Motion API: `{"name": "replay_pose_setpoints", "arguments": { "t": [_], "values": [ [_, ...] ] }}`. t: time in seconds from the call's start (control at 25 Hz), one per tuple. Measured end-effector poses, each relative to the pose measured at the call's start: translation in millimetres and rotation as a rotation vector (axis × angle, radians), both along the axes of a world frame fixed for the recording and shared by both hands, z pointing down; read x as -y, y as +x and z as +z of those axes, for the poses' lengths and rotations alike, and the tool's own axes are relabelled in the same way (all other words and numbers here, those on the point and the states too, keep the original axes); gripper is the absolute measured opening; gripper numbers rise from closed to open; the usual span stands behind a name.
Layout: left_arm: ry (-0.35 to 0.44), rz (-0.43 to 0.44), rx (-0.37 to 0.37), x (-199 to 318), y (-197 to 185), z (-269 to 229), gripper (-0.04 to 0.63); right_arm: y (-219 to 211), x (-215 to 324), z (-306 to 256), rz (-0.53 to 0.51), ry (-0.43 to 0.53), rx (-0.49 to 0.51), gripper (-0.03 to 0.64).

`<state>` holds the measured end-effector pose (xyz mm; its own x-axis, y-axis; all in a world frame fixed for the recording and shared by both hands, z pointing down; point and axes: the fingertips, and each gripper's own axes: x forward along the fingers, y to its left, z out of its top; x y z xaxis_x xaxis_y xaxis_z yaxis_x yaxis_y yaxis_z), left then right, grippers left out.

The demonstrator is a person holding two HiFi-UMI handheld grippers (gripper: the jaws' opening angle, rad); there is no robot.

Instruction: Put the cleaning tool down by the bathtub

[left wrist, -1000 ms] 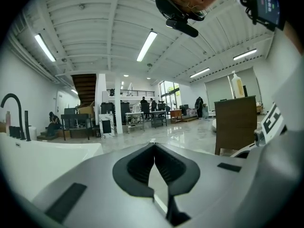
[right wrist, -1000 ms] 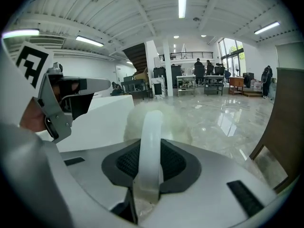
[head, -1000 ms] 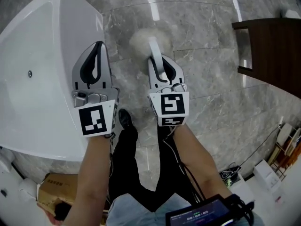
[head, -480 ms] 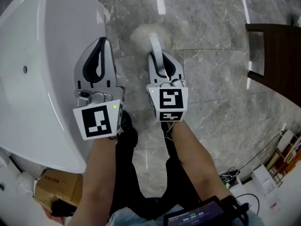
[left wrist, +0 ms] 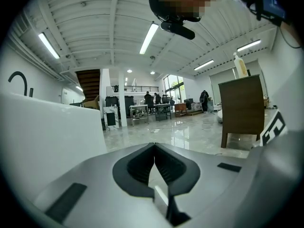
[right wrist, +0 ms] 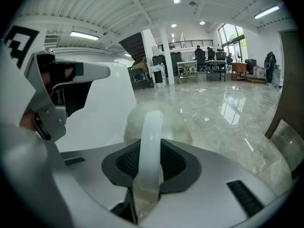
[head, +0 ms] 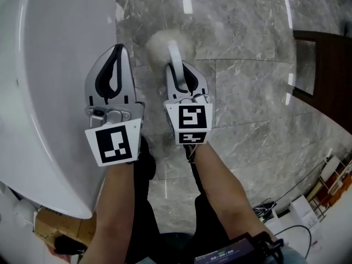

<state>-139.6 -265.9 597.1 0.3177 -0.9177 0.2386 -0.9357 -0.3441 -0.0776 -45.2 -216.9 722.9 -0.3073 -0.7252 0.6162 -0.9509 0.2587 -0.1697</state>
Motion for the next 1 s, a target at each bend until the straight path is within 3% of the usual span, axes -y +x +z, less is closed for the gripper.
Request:
{"name": "replay_pose_setpoints", "arguments": {
  "t": [0.64,1.0],
  "values": [
    [-0.007,-0.010,0.032,-3.8,-19.9,99.3,0.017,-25.3,-1.0,114.4,-0.024,-0.027,0.005,0.098],
    [0.016,-0.020,0.041,4.1,-27.8,123.3,0.017,-50.7,-5.3,162.4,-0.052,-0.051,0.025,0.100]
  ]
}}
